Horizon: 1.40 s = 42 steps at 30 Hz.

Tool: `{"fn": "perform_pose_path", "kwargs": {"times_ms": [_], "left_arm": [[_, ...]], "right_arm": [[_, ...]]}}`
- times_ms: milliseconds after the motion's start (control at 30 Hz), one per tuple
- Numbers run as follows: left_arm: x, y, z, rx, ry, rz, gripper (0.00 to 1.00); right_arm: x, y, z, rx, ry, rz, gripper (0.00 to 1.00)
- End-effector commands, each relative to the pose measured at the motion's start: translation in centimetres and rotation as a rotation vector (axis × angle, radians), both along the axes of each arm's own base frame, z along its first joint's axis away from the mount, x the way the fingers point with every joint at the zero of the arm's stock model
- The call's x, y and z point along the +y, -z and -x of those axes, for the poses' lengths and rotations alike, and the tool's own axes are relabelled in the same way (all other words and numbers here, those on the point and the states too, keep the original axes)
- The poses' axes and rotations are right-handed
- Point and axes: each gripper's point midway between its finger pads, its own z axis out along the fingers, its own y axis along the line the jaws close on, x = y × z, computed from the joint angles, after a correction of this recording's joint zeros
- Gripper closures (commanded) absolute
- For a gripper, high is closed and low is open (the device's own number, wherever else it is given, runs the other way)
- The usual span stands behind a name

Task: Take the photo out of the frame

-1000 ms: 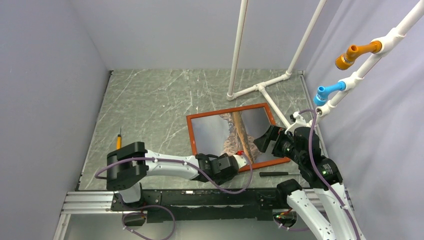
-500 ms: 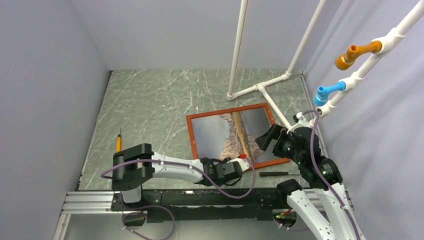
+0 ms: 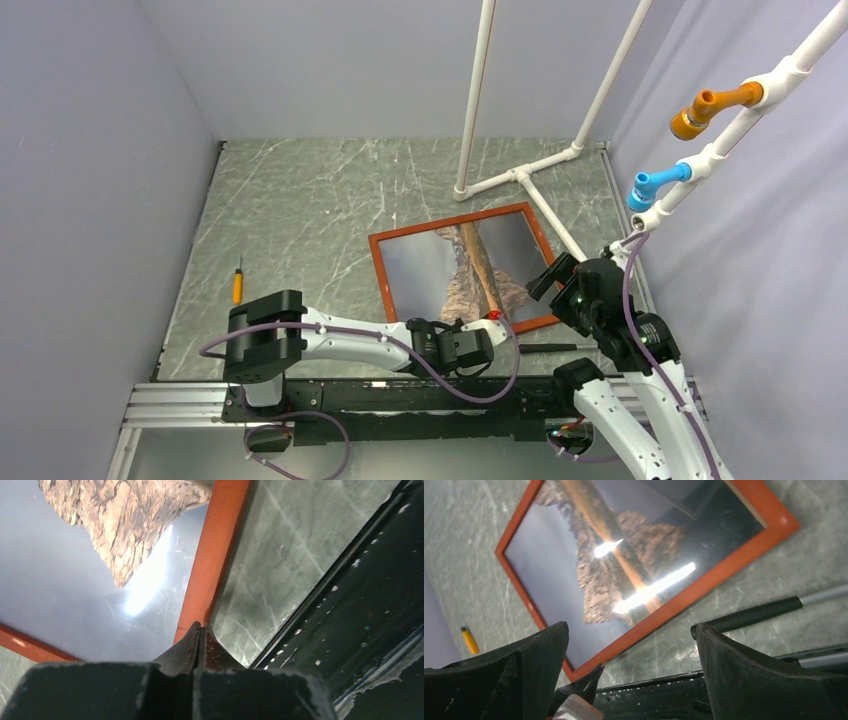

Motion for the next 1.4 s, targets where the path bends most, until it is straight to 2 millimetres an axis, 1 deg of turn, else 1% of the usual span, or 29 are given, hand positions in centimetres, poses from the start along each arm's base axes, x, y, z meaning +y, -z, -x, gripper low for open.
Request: {"fn": "perform_pose_path", "kwargs": {"times_ms": [0,100,133,167,233,300,367,433,467,533,567,600,667,767,900,1033,1200,1367], "left_arm": [[0.4,-2.6,-0.3,-0.003,-0.052,0.043,1.0],[0.4,-3.5,-0.1,0.0,-0.041,0.061,1.0],[0.5,-3.6,-0.1,0.004,-0.045,0.064,0.98],[1.0,-3.6,0.0,0.007,-0.051,0.066,0.9],[1.6,-4.1,0.3,0.027,-0.074,0.09,0.7],[2.2,-5.0,0.7,0.055,-0.096,0.133,0.48],[2.9,-6.1,1.0,0.076,-0.127,0.178,0.31],[3.8,-7.5,1.2,0.094,-0.162,0.232,0.25],[4.1,-8.0,1.3,0.102,-0.171,0.251,0.23],[4.6,-8.8,1.5,0.117,-0.183,0.284,0.21],[4.8,-9.2,1.6,0.124,-0.192,0.297,0.2],[5.0,-9.4,1.7,0.13,-0.2,0.311,0.19],[5.2,-9.9,1.8,0.143,-0.208,0.337,0.13],[5.4,-10.3,2.1,0.158,-0.212,0.371,0.08],[6.0,-10.7,2.1,0.159,-0.224,0.389,0.07],[6.7,-10.9,2.2,0.165,-0.24,0.405,0.07],[7.4,-10.7,2.6,0.19,-0.245,0.426,0.07],[8.1,-10.1,2.5,0.188,-0.26,0.41,0.07]], "right_arm": [[-1.9,2.5,1.3,0.099,0.178,0.003,0.0],[-1.4,3.6,1.2,0.113,0.167,-0.016,0.01],[-1.2,4.0,1.1,0.122,0.156,-0.019,0.01],[-1.0,4.4,1.0,0.129,0.147,-0.023,0.02],[-0.6,5.5,0.9,0.156,0.128,-0.018,0.07],[-0.4,6.6,0.7,0.191,0.136,-0.019,0.1],[-0.3,7.8,0.6,0.226,0.154,-0.018,0.12],[-0.3,8.8,0.3,0.252,0.171,-0.017,0.16],[-0.2,9.2,0.1,0.259,0.18,-0.016,0.19],[-0.5,10.0,0.0,0.292,0.223,-0.01,0.21],[-0.7,10.5,0.1,0.311,0.244,-0.002,0.24],[-0.9,10.8,0.0,0.324,0.272,0.009,0.29],[-1.7,11.4,0.3,0.354,0.331,0.034,0.34],[-1.7,12.0,0.0,0.357,0.37,0.024,0.37],[-1.6,12.6,-0.1,0.373,0.419,-0.005,0.44],[-1.8,13.3,-0.3,0.371,0.46,-0.008,0.46],[-1.9,14.0,-0.5,0.383,0.501,-0.015,0.51],[-2.1,14.4,-0.8,0.375,0.52,-0.009,0.54]]}}
